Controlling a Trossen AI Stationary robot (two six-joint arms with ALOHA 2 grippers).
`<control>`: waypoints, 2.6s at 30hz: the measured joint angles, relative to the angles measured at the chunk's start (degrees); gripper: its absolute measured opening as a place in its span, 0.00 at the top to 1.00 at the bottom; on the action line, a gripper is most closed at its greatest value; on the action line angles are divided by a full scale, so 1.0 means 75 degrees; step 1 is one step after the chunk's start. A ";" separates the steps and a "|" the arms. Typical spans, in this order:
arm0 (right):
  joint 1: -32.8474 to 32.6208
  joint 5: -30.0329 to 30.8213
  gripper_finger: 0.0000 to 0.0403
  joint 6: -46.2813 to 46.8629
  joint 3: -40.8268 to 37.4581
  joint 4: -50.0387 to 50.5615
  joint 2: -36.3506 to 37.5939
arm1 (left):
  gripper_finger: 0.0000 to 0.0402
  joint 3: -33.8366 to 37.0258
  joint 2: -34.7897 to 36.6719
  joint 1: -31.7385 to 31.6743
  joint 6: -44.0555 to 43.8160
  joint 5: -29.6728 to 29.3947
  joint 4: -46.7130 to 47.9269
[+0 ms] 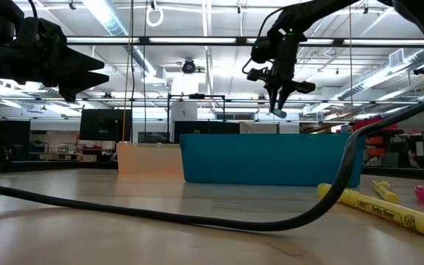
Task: Pick & Place Markers
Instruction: Put the blue marker into the yellow transparent bin, then put the yellow highlighter into the blue bin
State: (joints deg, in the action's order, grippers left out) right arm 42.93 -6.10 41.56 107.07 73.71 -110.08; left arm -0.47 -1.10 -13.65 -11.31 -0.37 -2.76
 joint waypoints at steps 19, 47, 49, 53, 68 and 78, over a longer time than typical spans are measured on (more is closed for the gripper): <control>0.0107 0.0349 0.90 -0.0384 -0.0399 -0.0515 -0.0900 | 0.45 0.0000 -0.0003 0.0000 0.0005 0.0001 0.0000; 0.0152 0.0291 0.77 -0.0681 -0.0411 -0.0605 -0.2119 | 0.45 0.0000 0.0000 0.0000 0.0005 -0.0002 0.0000; 0.0152 0.0291 0.72 -0.0734 -0.0411 -0.0556 -0.2119 | 0.45 0.0000 -0.0001 0.0001 0.0002 -0.0002 0.0000; 0.0150 0.0347 0.63 -0.0879 -0.0411 -0.0559 -0.2119 | 0.45 0.0000 -0.0003 0.0000 0.0005 -0.0002 0.0000; 0.0242 0.0498 0.52 -0.1295 -0.0411 -0.0470 -0.2093 | 0.45 0.0000 0.0000 0.0001 0.0006 -0.0002 0.0000; 0.0173 0.0759 0.53 -0.1237 -0.0411 -0.0079 -0.1057 | 0.45 0.0000 -0.0002 0.0003 0.0005 -0.0001 0.0000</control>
State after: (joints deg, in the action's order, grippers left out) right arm 44.23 -0.41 32.29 103.98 73.11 -118.00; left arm -0.47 -1.12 -13.63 -11.27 -0.37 -2.76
